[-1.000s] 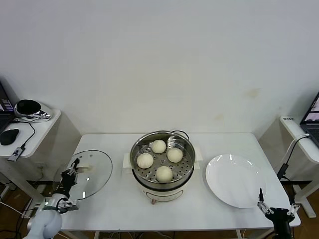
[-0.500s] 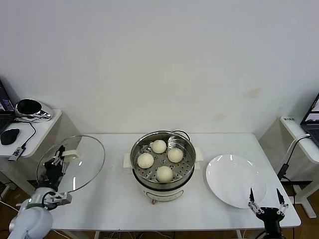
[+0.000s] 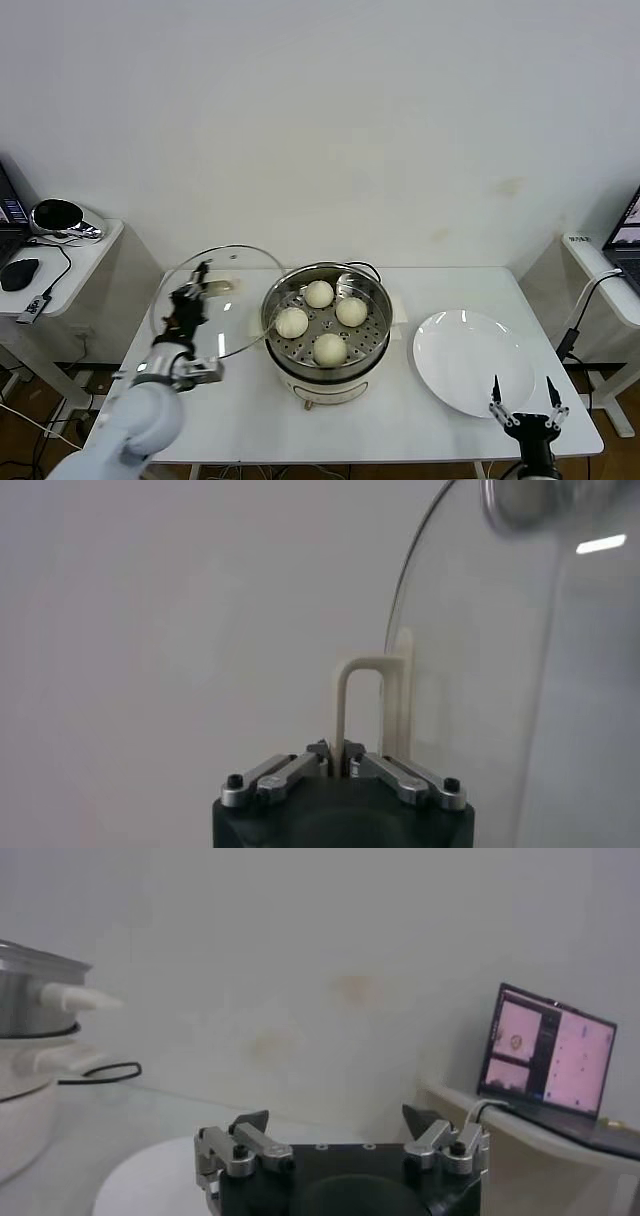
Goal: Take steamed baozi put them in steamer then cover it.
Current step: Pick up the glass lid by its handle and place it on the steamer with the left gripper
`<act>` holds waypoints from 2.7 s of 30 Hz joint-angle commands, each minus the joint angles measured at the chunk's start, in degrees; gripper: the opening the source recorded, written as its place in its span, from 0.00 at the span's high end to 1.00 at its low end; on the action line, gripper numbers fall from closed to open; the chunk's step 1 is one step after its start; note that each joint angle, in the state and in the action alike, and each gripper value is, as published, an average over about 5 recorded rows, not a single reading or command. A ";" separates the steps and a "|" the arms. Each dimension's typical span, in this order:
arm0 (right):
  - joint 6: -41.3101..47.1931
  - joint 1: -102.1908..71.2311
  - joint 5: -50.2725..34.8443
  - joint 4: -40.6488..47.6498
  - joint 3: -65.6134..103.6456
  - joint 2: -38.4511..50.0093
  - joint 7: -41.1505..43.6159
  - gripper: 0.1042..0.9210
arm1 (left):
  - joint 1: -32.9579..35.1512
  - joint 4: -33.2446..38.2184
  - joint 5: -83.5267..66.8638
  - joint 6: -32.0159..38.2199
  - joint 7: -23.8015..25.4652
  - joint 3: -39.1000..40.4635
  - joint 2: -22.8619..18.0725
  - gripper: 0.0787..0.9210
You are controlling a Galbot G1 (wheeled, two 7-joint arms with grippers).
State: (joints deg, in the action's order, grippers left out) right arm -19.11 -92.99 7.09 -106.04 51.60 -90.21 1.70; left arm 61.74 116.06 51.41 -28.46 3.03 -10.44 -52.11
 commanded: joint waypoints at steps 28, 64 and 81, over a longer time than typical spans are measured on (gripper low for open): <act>0.26 0.94 3.79 2.18 0.29 -0.37 -2.70 0.12 | -14.60 -11.16 21.69 -9.14 11.25 24.43 -20.39 0.92; 0.07 0.48 4.12 2.47 -0.58 -0.34 -2.02 0.12 | -13.68 -13.57 19.66 -8.45 8.48 23.18 -21.18 0.92; 0.84 0.11 3.43 2.39 -0.98 -0.26 -1.58 0.12 | -1.31 2.43 6.72 -2.22 -0.50 20.80 -13.87 0.42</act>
State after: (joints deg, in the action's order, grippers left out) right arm -18.70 -92.97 11.15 -103.98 50.67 -90.50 -0.04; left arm 52.09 107.87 67.35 -35.09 7.86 11.20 -70.18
